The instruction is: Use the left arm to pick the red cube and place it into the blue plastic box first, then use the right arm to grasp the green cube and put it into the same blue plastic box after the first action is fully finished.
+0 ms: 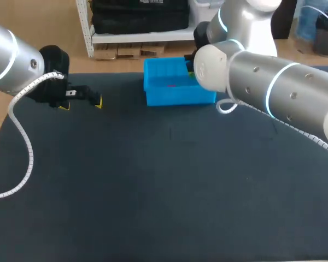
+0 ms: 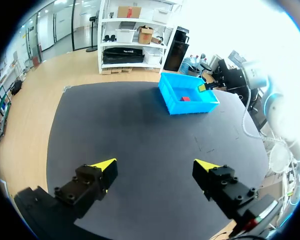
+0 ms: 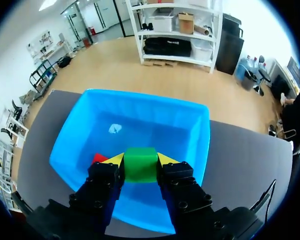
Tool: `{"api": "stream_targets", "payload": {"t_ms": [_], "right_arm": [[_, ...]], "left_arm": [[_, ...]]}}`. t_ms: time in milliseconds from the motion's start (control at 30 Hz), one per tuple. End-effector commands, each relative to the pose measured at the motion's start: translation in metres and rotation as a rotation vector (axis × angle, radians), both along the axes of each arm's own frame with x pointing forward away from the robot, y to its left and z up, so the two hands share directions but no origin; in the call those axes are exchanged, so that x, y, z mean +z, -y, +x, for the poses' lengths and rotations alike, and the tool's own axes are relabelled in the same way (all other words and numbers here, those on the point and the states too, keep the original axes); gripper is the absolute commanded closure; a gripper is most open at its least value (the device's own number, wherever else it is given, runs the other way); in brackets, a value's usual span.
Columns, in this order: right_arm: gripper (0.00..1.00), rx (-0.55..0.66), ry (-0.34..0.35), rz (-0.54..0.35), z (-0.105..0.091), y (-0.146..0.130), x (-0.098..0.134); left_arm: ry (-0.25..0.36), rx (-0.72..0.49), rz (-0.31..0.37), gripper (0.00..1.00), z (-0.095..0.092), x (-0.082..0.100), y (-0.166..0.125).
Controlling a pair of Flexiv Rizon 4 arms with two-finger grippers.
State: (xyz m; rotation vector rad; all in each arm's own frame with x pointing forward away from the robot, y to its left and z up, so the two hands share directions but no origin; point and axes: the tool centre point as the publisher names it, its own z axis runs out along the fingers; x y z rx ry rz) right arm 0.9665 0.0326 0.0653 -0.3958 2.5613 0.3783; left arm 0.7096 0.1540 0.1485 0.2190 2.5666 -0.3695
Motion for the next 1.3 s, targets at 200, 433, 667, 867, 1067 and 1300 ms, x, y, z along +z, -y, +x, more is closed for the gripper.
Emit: {"api": "stream_targets", "payload": {"t_ms": [200, 433, 667, 867, 1067, 1300], "right_arm": [[1.00, 0.056, -0.220, -0.079, 0.032, -0.008, 0.003], [1.00, 0.065, -0.253, -0.098, 0.028, -0.011, 0.001], [0.00, 0.060, -0.284, -0.141, 0.012, -0.010, -0.001], [0.00, 0.049, -0.241, -0.145, -0.006, -0.009, 0.018], [0.00, 0.067, -0.211, -0.121, -0.029, -0.006, 0.038], [0.00, 0.082, -0.197, -0.111, -0.035, -0.005, 0.042]], "left_arm": [[0.002, 0.000, -0.002, 0.00, 0.001, -0.001, 0.000], [0.002, 0.000, -0.002, 0.00, 0.001, -0.001, 0.000], [0.002, 0.000, -0.002, 0.00, 0.001, -0.001, 0.000], [0.002, 0.000, -0.002, 0.00, 0.001, -0.001, 0.000], [0.002, 0.000, -0.002, 0.00, 0.001, -0.001, 0.000], [0.002, 0.000, -0.002, 0.00, 0.001, -0.001, 0.000]]}}
